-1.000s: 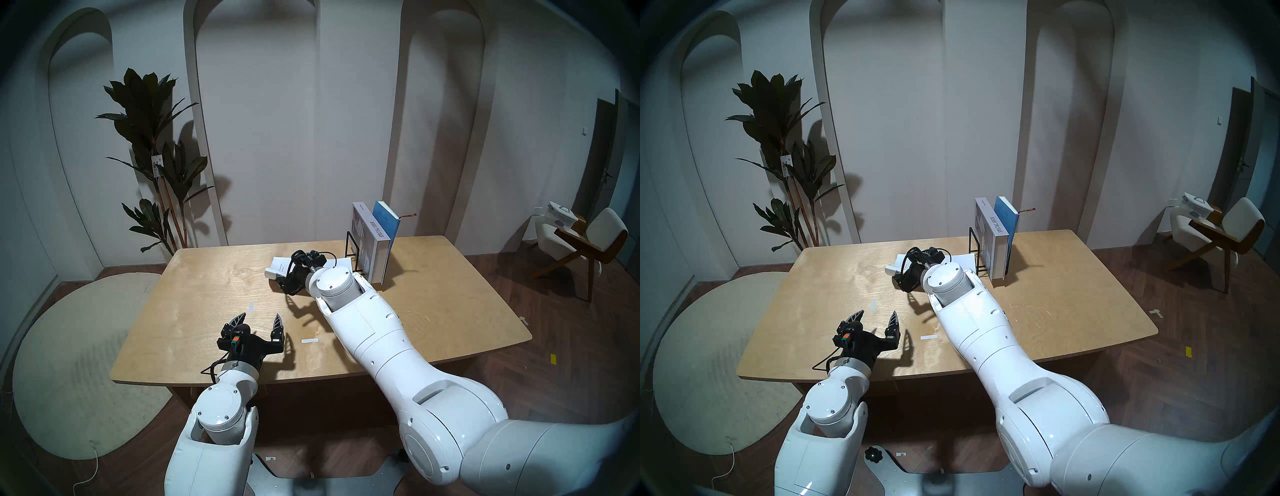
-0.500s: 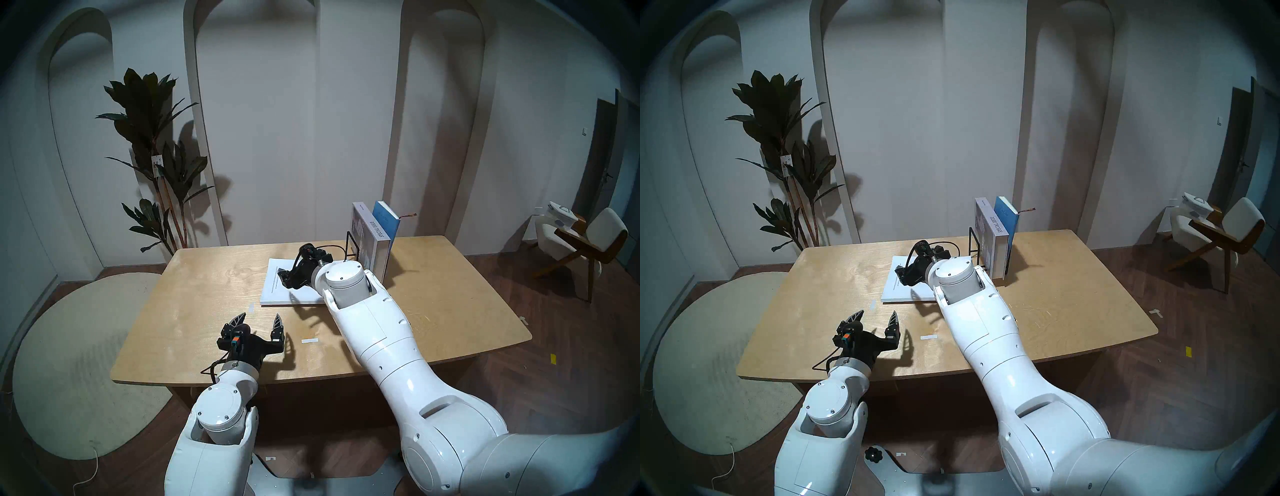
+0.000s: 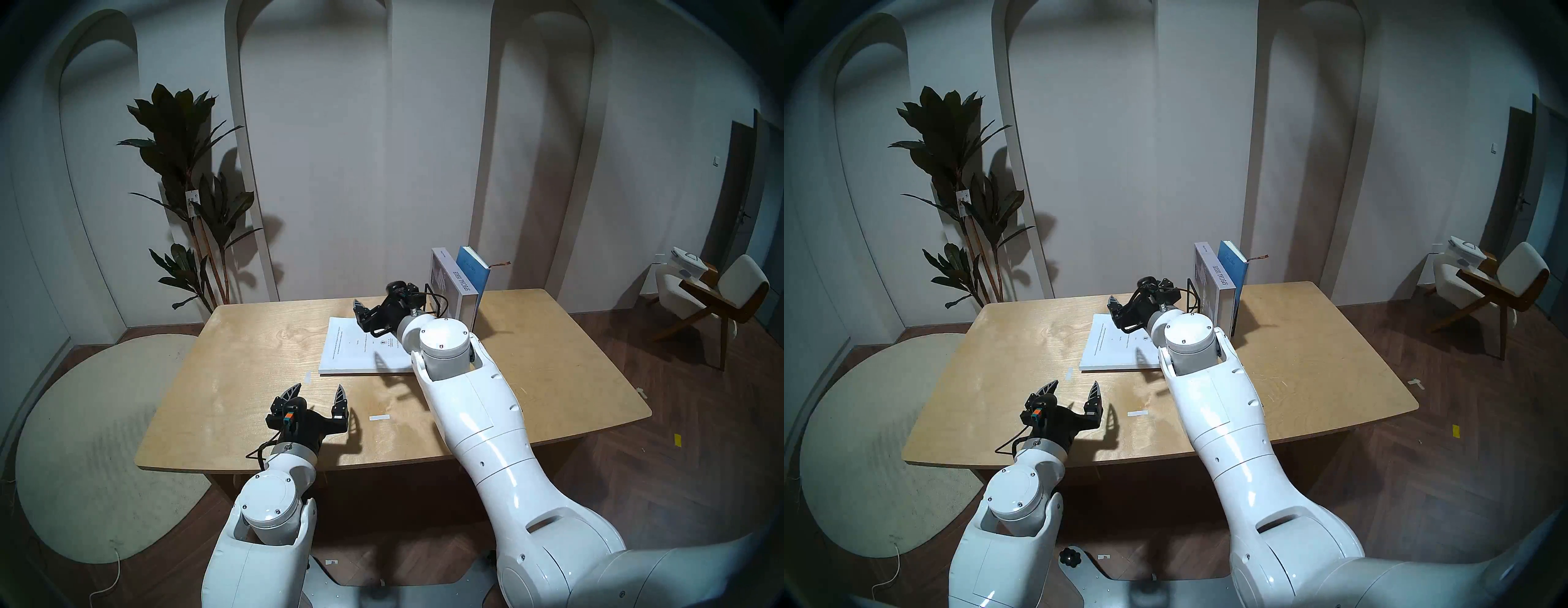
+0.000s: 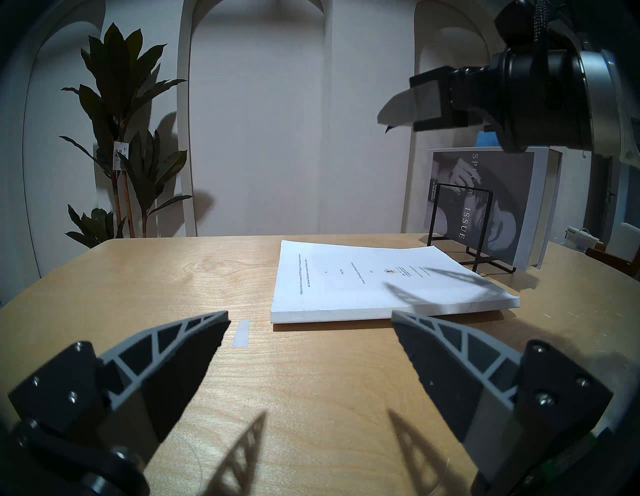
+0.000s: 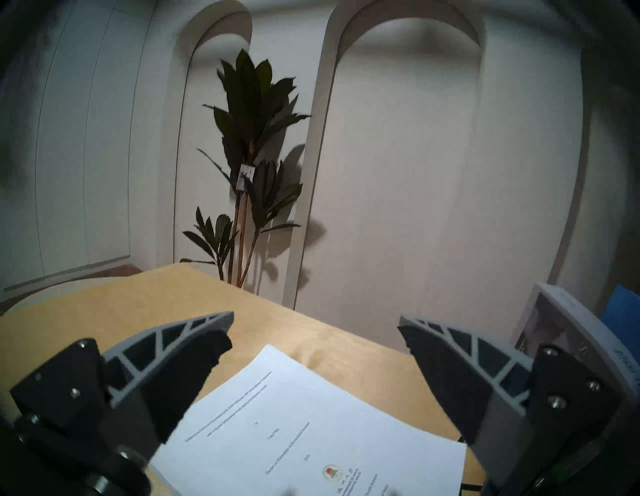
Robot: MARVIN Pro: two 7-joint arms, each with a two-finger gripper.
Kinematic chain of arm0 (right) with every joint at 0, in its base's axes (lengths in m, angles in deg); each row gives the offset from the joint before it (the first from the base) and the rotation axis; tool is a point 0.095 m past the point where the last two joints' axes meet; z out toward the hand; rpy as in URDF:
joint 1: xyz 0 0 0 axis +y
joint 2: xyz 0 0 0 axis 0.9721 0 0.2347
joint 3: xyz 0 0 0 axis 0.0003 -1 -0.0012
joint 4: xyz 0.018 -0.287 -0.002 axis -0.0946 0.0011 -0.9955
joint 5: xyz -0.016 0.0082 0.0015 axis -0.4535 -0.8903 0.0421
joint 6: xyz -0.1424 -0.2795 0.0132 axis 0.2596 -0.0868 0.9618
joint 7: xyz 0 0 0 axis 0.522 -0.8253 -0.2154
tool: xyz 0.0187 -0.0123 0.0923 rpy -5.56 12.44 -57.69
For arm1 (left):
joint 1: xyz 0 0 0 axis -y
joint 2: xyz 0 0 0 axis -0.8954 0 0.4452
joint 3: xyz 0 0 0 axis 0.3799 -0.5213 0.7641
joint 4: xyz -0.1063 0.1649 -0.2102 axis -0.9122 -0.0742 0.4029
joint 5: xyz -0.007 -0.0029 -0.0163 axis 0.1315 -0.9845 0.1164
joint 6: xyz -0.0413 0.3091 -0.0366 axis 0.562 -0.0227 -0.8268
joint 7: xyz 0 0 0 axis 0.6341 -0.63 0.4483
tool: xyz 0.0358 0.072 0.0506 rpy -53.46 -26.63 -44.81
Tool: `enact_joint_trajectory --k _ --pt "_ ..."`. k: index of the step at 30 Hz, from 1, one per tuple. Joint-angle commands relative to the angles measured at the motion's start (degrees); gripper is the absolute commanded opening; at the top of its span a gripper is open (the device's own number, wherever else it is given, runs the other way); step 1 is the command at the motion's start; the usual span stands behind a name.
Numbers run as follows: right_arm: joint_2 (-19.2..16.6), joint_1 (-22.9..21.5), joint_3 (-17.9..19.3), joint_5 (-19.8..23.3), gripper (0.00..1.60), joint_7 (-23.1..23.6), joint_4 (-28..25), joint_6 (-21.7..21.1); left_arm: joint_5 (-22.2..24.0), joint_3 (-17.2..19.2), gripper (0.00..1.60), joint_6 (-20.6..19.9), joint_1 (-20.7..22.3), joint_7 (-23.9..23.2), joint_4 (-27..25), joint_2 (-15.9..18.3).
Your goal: Stack the books into one stack
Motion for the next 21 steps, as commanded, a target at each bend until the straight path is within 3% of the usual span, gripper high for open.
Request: enact_joint_trajectory --k 1,12,21 --pt "-0.79 2.92 0.57 -0.02 1.60 -1.78 -6.23 5.32 0.02 0.10 1.60 0.29 0.52 0.07 -1.02 -0.03" --pt "-2.65 7.27 2.21 0.10 1.60 -4.43 -13.20 11.07 0.02 0.09 1.60 0.29 0.58 0.05 -0.84 -0.02" --pt "-4.66 13.88 5.48 0.24 1.60 -8.10 -20.42 15.09 0.01 0.08 1.60 0.30 0.64 0.03 -0.63 -0.02"
